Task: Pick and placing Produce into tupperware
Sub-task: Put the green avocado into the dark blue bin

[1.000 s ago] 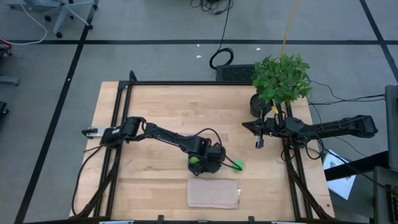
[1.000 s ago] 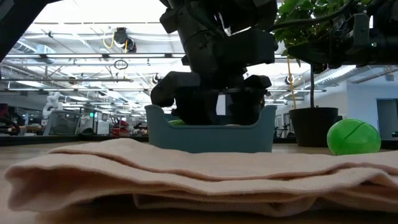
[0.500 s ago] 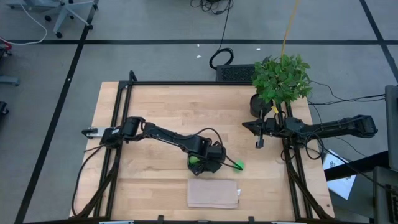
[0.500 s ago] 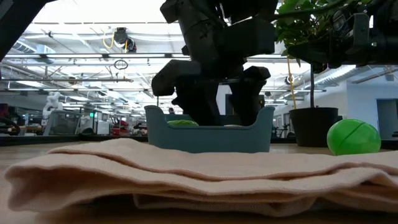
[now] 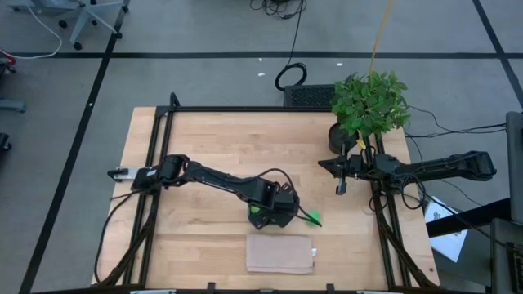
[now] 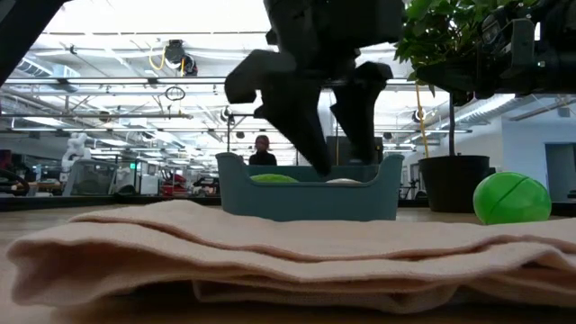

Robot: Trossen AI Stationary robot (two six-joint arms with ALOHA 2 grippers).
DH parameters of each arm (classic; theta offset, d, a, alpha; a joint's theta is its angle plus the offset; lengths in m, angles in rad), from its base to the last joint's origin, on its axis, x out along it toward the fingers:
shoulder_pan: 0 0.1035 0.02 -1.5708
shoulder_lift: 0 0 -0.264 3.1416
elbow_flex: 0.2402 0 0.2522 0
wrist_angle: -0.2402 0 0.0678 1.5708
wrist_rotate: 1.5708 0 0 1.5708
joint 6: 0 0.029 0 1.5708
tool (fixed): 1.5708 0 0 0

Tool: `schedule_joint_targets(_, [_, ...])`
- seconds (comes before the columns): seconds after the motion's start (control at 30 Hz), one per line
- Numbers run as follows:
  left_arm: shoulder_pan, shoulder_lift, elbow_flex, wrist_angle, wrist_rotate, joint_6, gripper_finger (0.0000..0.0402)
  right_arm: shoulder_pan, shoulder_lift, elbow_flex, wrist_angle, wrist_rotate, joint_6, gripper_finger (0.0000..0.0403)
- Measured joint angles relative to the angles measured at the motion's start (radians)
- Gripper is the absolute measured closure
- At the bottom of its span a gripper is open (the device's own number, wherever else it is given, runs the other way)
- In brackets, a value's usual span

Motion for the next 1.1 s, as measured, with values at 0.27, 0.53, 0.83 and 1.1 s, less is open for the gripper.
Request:
schedule_joint_targets(0.27, [-0.014, 0.000, 0.017, -0.021, -0.095, 0.026, 0.0114, 0.000, 0.000, 0.000, 0.000, 0.000, 0.000, 0.0403])
schedule_joint_targets(0.53, [-0.015, 0.000, 0.018, -0.028, -0.104, 0.031, 0.0176, 0.000, 0.000, 0.000, -0.001, 0.000, 0.000, 0.0403])
schedule_joint_targets(0.83, [-0.013, 0.000, 0.018, -0.025, -0.161, 0.034, 0.0281, 0.000, 0.000, 0.000, 0.002, 0.000, 0.000, 0.0403])
schedule_joint_targets(1.1, [-0.013, 0.000, 0.018, -0.025, -0.160, 0.056, 0.0370, 0.000, 0.000, 0.000, 0.002, 0.000, 0.000, 0.0403])
